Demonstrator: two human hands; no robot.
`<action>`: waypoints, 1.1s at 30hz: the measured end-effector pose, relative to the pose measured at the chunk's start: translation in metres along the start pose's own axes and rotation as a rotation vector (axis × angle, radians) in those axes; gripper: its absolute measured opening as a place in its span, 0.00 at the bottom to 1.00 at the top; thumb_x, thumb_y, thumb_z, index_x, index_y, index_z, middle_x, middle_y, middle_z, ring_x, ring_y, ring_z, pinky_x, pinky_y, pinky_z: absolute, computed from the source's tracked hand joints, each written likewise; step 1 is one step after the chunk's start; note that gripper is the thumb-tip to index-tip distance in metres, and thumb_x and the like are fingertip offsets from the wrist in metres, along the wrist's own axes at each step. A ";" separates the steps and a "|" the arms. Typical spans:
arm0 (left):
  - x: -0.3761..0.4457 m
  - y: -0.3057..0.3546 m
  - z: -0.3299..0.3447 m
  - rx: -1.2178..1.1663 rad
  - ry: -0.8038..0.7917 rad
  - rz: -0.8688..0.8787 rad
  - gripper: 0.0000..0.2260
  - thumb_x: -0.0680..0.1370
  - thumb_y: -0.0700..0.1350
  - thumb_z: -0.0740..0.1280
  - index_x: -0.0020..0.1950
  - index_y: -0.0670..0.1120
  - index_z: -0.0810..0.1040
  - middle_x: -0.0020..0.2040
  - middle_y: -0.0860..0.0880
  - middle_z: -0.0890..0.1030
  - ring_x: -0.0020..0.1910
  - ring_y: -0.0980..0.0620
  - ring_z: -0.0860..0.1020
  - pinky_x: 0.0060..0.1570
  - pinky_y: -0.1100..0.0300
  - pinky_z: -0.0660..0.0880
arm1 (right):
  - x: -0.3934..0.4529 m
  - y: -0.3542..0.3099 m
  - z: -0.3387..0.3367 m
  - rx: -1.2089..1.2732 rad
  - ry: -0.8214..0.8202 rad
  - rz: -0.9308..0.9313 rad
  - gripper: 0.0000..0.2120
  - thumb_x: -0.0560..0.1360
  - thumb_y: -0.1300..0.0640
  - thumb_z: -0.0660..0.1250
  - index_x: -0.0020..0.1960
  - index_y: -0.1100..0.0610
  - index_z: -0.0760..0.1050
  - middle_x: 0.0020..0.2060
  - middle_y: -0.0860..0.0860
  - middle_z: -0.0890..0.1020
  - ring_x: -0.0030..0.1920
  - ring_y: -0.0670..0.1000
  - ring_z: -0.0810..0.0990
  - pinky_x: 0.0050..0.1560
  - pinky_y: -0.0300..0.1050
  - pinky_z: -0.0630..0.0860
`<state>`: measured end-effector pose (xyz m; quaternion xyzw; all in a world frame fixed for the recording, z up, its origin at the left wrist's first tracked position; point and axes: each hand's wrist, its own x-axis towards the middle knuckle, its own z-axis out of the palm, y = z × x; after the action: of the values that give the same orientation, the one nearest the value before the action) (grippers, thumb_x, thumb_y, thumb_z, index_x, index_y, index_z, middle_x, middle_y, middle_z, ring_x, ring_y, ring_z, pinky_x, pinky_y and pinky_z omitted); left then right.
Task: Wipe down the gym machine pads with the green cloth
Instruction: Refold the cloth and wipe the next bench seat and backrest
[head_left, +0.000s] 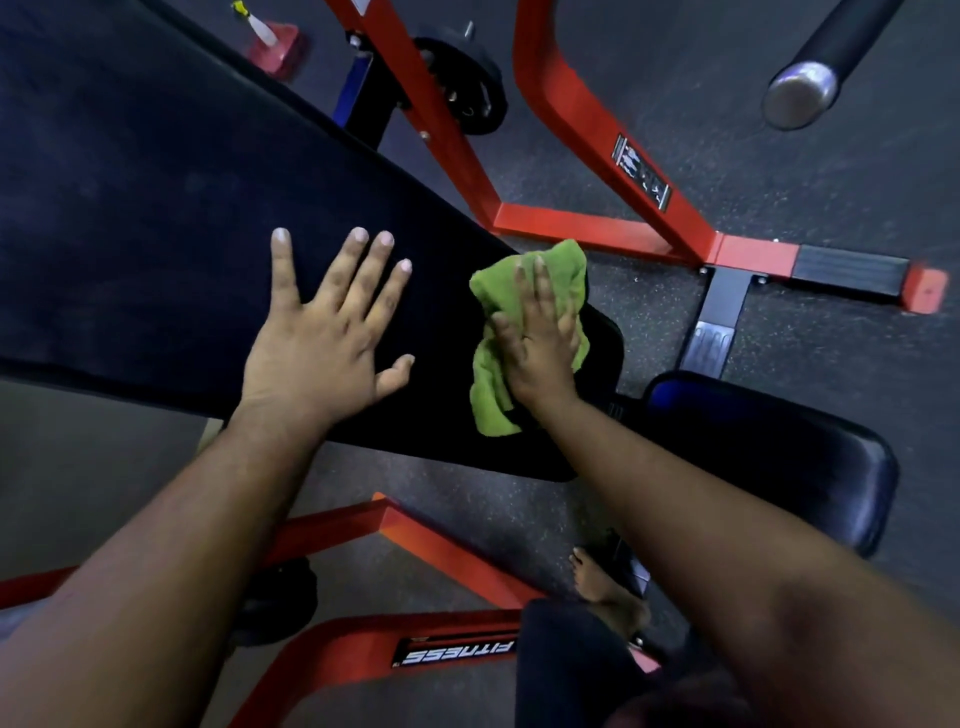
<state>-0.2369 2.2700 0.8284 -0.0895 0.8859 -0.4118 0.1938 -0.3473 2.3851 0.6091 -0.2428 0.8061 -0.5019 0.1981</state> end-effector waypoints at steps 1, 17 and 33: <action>0.000 0.000 0.000 -0.003 -0.003 0.000 0.39 0.80 0.69 0.42 0.83 0.46 0.40 0.83 0.41 0.38 0.82 0.43 0.36 0.73 0.25 0.47 | 0.001 0.016 -0.001 -0.049 -0.018 0.015 0.35 0.78 0.29 0.46 0.82 0.38 0.50 0.80 0.34 0.43 0.82 0.59 0.51 0.77 0.61 0.48; -0.001 0.001 0.000 0.019 0.013 -0.005 0.40 0.80 0.69 0.41 0.83 0.46 0.40 0.83 0.41 0.37 0.82 0.42 0.36 0.73 0.25 0.48 | -0.064 -0.006 0.029 0.053 0.020 0.022 0.33 0.81 0.34 0.50 0.83 0.42 0.50 0.82 0.41 0.46 0.82 0.62 0.49 0.78 0.60 0.47; -0.003 0.001 0.010 -0.001 0.064 0.000 0.38 0.80 0.69 0.41 0.83 0.46 0.40 0.83 0.42 0.39 0.82 0.43 0.38 0.74 0.26 0.44 | -0.107 0.038 0.042 0.090 0.038 0.465 0.37 0.78 0.29 0.42 0.83 0.42 0.44 0.83 0.42 0.44 0.81 0.64 0.51 0.78 0.64 0.51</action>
<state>-0.2301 2.2644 0.8226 -0.0761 0.8919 -0.4141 0.1653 -0.2451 2.4322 0.5651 -0.0320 0.8207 -0.4826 0.3040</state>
